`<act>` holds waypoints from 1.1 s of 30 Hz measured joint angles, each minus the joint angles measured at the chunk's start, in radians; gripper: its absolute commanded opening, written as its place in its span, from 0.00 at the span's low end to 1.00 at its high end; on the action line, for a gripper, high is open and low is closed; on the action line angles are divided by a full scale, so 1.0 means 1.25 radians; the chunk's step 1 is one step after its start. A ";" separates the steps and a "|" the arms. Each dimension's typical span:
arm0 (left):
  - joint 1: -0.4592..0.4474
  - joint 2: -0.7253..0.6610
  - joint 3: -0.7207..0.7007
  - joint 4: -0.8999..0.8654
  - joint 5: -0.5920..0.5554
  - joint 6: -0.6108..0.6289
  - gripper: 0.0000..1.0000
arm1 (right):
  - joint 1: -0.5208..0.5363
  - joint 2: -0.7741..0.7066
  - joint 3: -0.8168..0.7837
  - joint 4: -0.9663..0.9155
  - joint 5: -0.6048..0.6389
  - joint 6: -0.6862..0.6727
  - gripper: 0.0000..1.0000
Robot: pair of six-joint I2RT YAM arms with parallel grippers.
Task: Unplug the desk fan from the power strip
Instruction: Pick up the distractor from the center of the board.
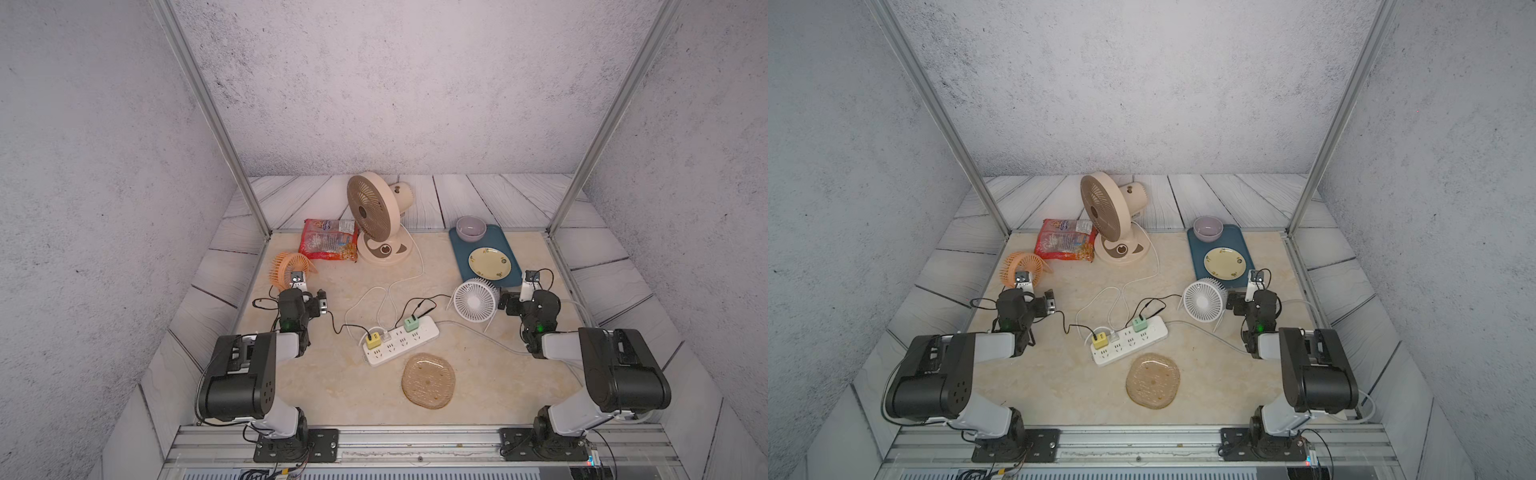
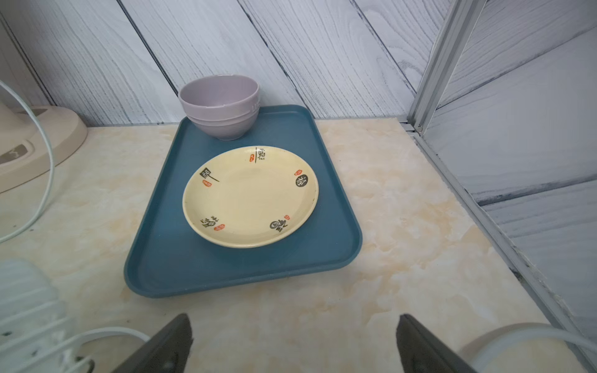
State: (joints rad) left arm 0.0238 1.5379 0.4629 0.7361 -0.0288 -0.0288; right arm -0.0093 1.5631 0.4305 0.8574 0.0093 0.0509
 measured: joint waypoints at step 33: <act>0.000 -0.146 0.175 -0.302 -0.055 -0.007 0.98 | 0.001 -0.323 0.014 -0.232 0.094 0.115 0.99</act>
State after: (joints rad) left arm 0.0238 1.3556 0.6815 0.3588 -0.0978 -0.0380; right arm -0.0078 1.1591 0.4484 0.5674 0.1265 0.1944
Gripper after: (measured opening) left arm 0.983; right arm 0.994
